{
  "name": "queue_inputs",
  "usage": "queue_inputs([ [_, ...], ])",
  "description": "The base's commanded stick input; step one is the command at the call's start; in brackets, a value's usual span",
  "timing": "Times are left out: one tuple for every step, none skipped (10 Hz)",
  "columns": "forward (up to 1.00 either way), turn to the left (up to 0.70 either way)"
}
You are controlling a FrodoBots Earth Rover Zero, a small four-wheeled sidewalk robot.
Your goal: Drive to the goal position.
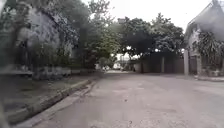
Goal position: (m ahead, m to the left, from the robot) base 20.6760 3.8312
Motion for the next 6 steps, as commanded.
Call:
queue_inputs([
  [0.70,0.00],
  [0.70,0.00],
  [0.70,0.00],
  [0.70,0.00],
  [0.70,0.00],
  [0.69,0.00],
])
